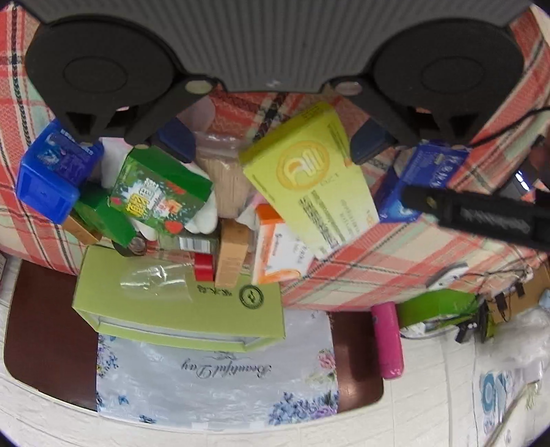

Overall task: Organize objects
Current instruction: 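Grasp the blue medicine box with the left tool while the right tool grasps the yellow box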

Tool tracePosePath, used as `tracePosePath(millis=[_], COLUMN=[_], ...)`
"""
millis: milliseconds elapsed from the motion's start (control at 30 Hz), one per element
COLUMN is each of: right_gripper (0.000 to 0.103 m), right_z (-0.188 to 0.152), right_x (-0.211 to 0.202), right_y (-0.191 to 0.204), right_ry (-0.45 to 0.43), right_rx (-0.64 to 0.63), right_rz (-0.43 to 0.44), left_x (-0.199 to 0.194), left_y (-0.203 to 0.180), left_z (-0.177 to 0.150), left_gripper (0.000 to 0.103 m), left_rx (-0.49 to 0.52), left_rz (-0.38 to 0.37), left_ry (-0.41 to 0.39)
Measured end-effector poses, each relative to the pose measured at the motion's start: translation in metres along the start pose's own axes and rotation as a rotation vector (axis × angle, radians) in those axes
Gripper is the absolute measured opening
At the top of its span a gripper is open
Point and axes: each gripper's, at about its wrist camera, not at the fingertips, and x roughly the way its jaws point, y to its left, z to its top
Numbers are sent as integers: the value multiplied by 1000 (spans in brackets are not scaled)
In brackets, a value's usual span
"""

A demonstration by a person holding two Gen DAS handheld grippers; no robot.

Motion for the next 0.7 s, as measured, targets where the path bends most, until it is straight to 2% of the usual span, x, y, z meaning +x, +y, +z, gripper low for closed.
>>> tracePosePath(millis=[200, 300, 367, 433, 600, 700], right_gripper=[89, 76, 72, 70, 69, 69], right_z=[4, 0, 3, 7, -8, -25], right_x=[15, 18, 12, -1, -39, -55], right_y=[26, 27, 17, 3, -32, -50], right_ry=[-2, 13, 27, 33, 52, 104], right_rx=[-191, -232, -174, -96, 0, 48], right_rz=[33, 18, 17, 16, -17, -43], left_x=[13, 20, 23, 25, 29, 26], left_y=[-4, -8, -12, -18, -41, -57], left_z=[1, 1, 0, 1, 5, 0], left_gripper=[83, 83, 80, 66, 60, 60], left_rx=[30, 63, 92, 127, 198, 246], left_rz=[4, 5, 0, -8, -109, -197], left_ry=[23, 18, 9, 4, 17, 30])
